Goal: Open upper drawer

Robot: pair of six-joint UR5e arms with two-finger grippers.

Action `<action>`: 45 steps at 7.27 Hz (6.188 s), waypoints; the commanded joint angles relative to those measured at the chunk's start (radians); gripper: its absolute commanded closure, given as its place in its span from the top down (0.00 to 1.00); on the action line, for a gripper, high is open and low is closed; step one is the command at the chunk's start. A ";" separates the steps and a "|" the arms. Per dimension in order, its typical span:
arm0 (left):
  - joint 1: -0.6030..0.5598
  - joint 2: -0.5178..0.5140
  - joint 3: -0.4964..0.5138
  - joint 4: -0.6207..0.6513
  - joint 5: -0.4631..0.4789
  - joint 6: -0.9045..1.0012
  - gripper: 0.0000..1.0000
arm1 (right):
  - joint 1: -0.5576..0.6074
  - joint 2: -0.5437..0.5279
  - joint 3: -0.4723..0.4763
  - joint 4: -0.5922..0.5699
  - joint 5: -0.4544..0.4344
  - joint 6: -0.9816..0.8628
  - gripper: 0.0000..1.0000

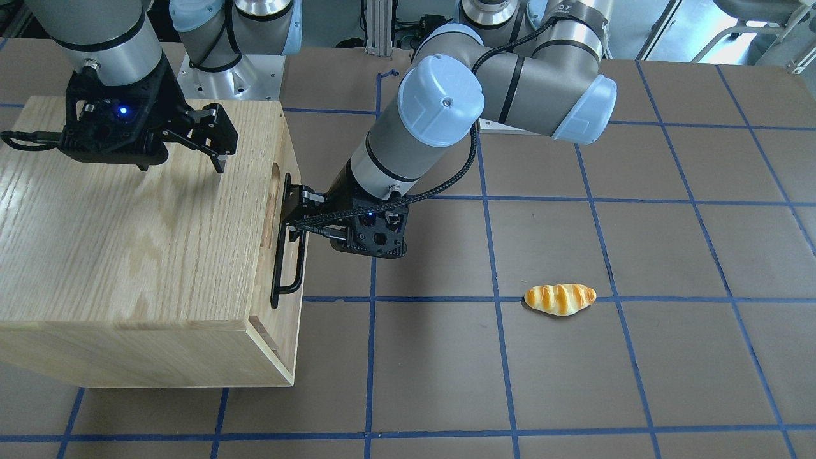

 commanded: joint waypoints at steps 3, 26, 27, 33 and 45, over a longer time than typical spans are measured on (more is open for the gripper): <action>-0.004 -0.011 -0.002 0.014 0.011 0.017 1.00 | 0.000 0.000 0.000 0.000 0.000 0.001 1.00; 0.259 0.108 -0.008 -0.307 0.186 0.438 1.00 | -0.002 0.000 0.000 0.000 0.000 0.001 1.00; 0.272 0.116 -0.007 -0.328 0.195 0.453 1.00 | 0.000 0.000 0.000 0.000 0.000 0.001 1.00; 0.330 0.328 0.125 -0.637 0.483 0.560 1.00 | -0.002 0.000 0.002 0.000 0.000 -0.001 1.00; 0.339 0.346 0.070 -0.494 0.483 0.571 1.00 | -0.002 0.000 0.000 0.000 0.000 -0.001 1.00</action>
